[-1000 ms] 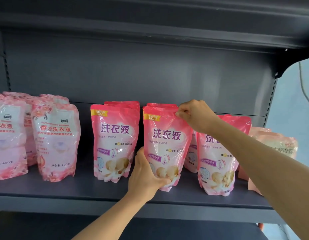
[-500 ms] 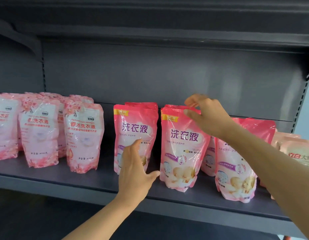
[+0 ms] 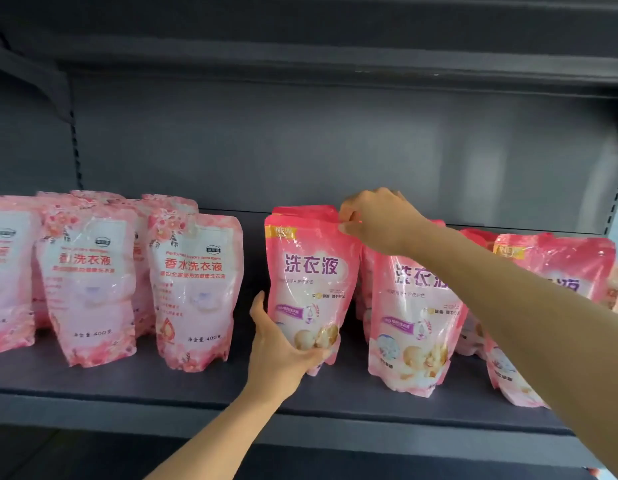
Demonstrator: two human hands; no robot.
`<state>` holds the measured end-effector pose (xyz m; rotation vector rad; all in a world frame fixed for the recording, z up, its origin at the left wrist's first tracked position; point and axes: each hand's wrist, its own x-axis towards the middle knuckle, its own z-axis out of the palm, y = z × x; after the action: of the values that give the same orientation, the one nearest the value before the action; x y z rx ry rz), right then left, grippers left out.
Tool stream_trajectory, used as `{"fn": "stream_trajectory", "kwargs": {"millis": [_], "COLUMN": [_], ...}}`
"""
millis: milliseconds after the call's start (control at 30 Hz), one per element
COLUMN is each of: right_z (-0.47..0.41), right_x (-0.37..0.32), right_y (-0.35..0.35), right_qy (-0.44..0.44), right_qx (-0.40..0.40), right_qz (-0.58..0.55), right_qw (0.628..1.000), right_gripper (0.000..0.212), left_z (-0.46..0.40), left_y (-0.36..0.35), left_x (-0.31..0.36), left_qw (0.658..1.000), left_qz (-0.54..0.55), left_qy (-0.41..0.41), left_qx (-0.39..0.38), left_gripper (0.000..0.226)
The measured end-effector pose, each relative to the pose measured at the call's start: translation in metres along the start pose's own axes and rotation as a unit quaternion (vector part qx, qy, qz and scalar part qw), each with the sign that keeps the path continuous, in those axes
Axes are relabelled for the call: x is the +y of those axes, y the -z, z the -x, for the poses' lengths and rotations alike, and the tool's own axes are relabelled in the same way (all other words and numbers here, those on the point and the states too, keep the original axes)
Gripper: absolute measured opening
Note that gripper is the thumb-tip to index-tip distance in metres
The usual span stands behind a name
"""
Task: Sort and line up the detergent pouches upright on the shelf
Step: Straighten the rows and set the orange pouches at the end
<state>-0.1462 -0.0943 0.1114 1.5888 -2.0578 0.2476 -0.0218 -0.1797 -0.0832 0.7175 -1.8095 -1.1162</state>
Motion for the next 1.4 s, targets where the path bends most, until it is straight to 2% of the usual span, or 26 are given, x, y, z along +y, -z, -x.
{"fn": "stream_trajectory", "kwargs": {"millis": [67,200,333,567,733,967,1067,1167,1267,1400], "right_z": [-0.006,-0.011,-0.003,0.002,0.008,0.019,0.031,0.049,0.072,0.097], "right_x": [-0.006,-0.009,-0.014,-0.022,-0.016,-0.016,-0.02,-0.03,-0.051,-0.085], "right_y": [-0.003,-0.006,-0.001,-0.008,-0.012,-0.008,-0.004,-0.002,-0.01,-0.036], "right_qy": [-0.007,-0.028,-0.061,-0.096,-0.086,-0.064,-0.038,-0.008,0.023,0.051], "right_qx": [-0.021,-0.039,-0.027,0.01,0.038,0.059,0.1,0.161,0.195,0.179], "right_qz": [0.026,0.0,-0.007,-0.034,-0.092,-0.127,-0.142,-0.152,-0.181,-0.214], "right_qw": [0.999,0.999,0.998,0.995,0.991,0.988,0.984,0.975,0.964,0.959], "right_gripper": [0.027,0.028,0.044,0.043,0.025,0.019,0.027,0.035,0.037,0.037], "left_z": [-0.004,-0.009,-0.006,0.001,0.002,0.011,0.02,0.037,0.056,0.077], "left_y": [0.003,0.011,0.019,0.025,0.027,0.033,0.04,0.053,0.073,0.109], "left_x": [-0.004,-0.004,-0.004,-0.005,-0.001,0.005,0.005,0.01,0.012,0.006], "left_qw": [1.0,0.998,0.996,0.994,0.993,0.994,0.993,0.987,0.977,0.959], "left_qz": [-0.004,-0.037,-0.037,-0.039,-0.033,-0.042,-0.08,-0.143,-0.202,-0.274], "left_qy": [0.003,0.015,0.016,-0.005,-0.012,-0.025,-0.038,-0.057,-0.066,-0.076], "left_qx": [-0.016,-0.045,-0.079,-0.1,-0.112,-0.102,-0.081,-0.04,-0.021,-0.007], "left_gripper": [0.119,0.112,0.104,0.089,0.089,0.104,0.107,0.098,0.078,0.054]}}
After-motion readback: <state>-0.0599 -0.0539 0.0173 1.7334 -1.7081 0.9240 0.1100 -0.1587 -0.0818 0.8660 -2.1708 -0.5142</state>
